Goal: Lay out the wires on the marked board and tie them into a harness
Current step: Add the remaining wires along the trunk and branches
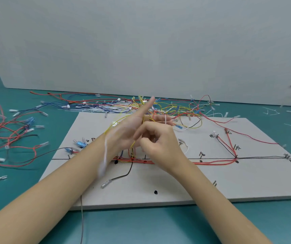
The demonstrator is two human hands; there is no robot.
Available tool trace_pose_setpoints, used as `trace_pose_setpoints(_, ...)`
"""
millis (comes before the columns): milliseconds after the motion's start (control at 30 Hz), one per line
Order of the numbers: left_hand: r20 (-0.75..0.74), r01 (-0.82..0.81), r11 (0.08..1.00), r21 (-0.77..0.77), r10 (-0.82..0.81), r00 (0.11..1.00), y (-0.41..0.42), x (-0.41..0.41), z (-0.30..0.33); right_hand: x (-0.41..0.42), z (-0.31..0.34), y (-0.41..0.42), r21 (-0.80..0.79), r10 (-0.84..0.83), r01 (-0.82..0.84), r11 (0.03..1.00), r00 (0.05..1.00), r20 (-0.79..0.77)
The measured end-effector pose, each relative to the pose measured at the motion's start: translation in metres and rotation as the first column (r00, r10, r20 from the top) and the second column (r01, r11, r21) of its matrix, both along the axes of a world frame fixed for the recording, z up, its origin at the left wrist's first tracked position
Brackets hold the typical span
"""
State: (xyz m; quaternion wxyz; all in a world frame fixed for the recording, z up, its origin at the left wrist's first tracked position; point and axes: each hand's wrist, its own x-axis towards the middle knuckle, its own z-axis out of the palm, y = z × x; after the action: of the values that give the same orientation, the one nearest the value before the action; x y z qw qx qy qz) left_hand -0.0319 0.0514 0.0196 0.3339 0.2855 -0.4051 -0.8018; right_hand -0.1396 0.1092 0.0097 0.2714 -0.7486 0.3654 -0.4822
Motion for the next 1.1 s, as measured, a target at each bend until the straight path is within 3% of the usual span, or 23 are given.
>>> trace_pose_setpoints(167, 0.008, -0.009, 0.998, 0.069, 0.009, 1.0, 0.0, 0.007, 0.001, -0.006, -0.004, -0.002, 0.204, 0.061, -0.082, 0.975, 0.993, 0.105)
trace_pose_setpoints(233, 0.105, 0.029, 0.999, -0.025, -0.026, 0.994, 0.004, 0.007, -0.002, -0.01, -0.004, -0.004, 0.219, 0.043, -0.089, 0.972, 0.978, 0.206)
trace_pose_setpoints(367, 0.254, -0.019, 0.978, -0.205, 0.072, 0.965, 0.003, 0.008, -0.003, -0.03, 0.003, -0.015, 0.103, -0.189, 0.162, 0.981, 0.905, 0.38)
trace_pose_setpoints(467, 0.264, -0.164, 0.956, -0.245, 0.228, 0.937, -0.002, 0.016, -0.007, -0.051, 0.008, -0.031, 0.133, -0.345, 0.321, 0.938, 0.908, 0.239)
trace_pose_setpoints(567, 0.321, -0.195, 0.921, -0.336, 0.307, 0.896, 0.001, 0.017, -0.006, -0.062, 0.003, -0.042, 0.222, -0.252, 0.288, 0.931, 0.951, -0.178)
trace_pose_setpoints(633, 0.307, -0.215, 0.906, -0.363, 0.335, 0.891, 0.004, 0.017, -0.005, -0.066, -0.007, -0.048, 0.188, -0.161, 0.277, 0.942, 0.867, -0.472)
trace_pose_setpoints(700, 0.234, -0.288, 0.887, -0.362, 0.385, 0.893, 0.008, 0.018, -0.002, -0.069, -0.011, -0.05, 0.109, -0.16, 0.287, 0.952, 0.767, -0.621)
trace_pose_setpoints(867, 0.096, -0.487, 0.743, -0.459, 0.587, 0.804, 0.015, 0.032, 0.016, -0.087, -0.005, -0.056, 0.236, -0.206, 0.366, 0.9, 0.835, -0.511)
trace_pose_setpoints(933, 0.116, -0.475, 0.662, -0.579, 0.644, 0.756, 0.019, 0.041, 0.026, -0.094, -0.002, -0.06, 0.247, -0.25, 0.408, 0.879, 0.835, -0.49)
trace_pose_setpoints(1000, 0.148, -0.424, 0.641, -0.64, 0.644, 0.75, 0.023, 0.052, 0.035, -0.102, -0.004, -0.065, 0.178, -0.352, 0.509, 0.842, 0.769, -0.534)
trace_pose_setpoints(1100, 0.282, -0.245, 0.704, -0.667, 0.542, 0.792, 0.029, 0.075, 0.047, -0.112, -0.003, -0.069, 0.085, -0.521, 0.667, 0.74, 0.648, -0.556)
